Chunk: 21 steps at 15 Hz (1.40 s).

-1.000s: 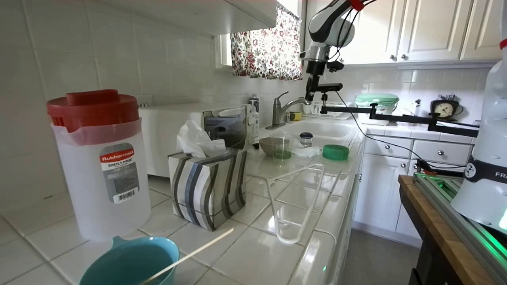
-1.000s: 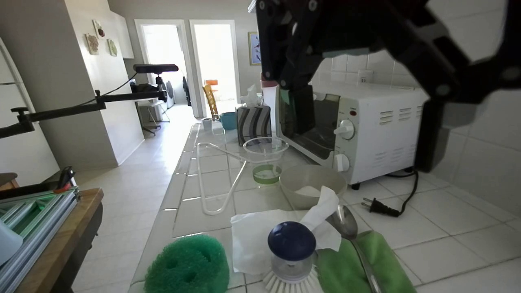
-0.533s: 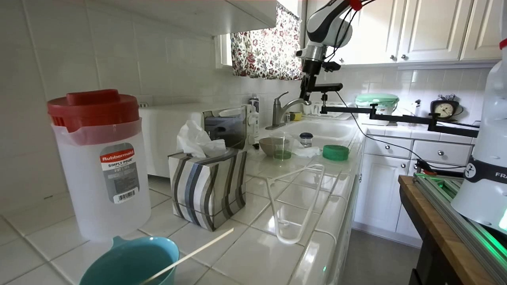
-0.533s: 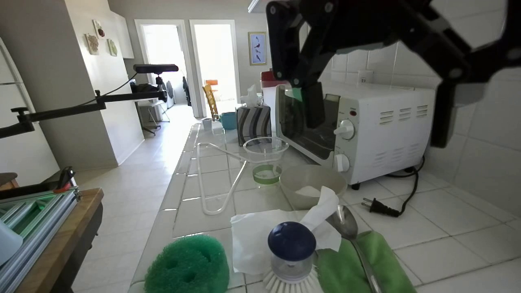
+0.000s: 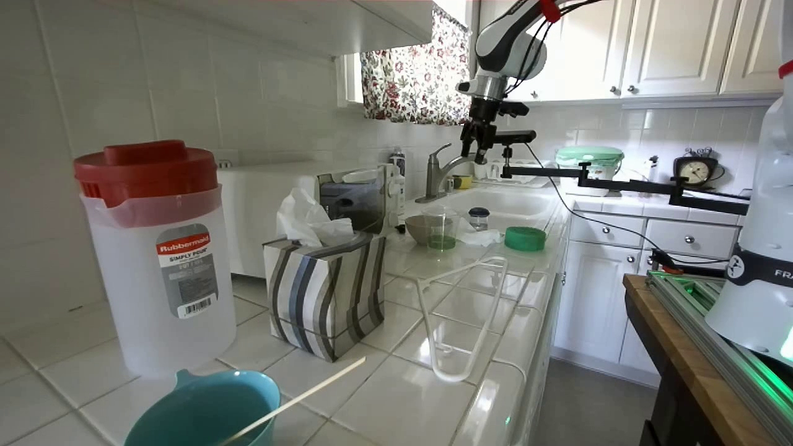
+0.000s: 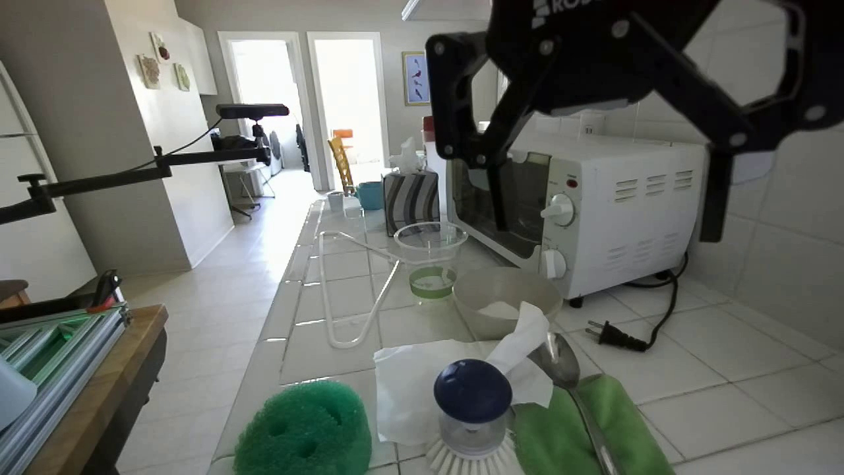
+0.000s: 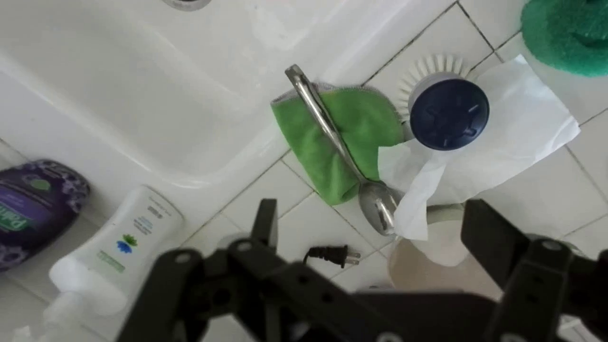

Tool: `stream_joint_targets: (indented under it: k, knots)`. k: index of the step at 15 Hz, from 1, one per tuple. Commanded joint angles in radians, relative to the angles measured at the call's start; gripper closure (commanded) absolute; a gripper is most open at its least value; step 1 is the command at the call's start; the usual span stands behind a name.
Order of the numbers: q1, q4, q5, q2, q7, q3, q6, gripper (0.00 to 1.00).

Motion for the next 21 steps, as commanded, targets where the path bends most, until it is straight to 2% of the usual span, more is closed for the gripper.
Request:
stream_joint_targets:
  k: [1, 3, 5, 10, 12, 17, 21]
  knots:
    - [-0.028, 0.009, 0.002, 0.024, -0.151, 0.022, 0.004, 0.0]
    - [-0.031, 0.009, -0.004, 0.043, -0.174, 0.024, 0.007, 0.0]
    - [-0.026, 0.002, -0.008, 0.038, -0.118, 0.022, -0.001, 0.0]
    - [-0.027, 0.004, -0.009, 0.044, -0.116, 0.024, -0.001, 0.0]
    - [-0.035, -0.007, 0.034, 0.036, -0.181, 0.041, -0.001, 0.0]
    - [-0.037, -0.01, 0.046, 0.039, -0.302, 0.071, 0.022, 0.0]
    - [-0.05, 0.003, 0.087, 0.05, -0.396, 0.073, 0.014, 0.0]
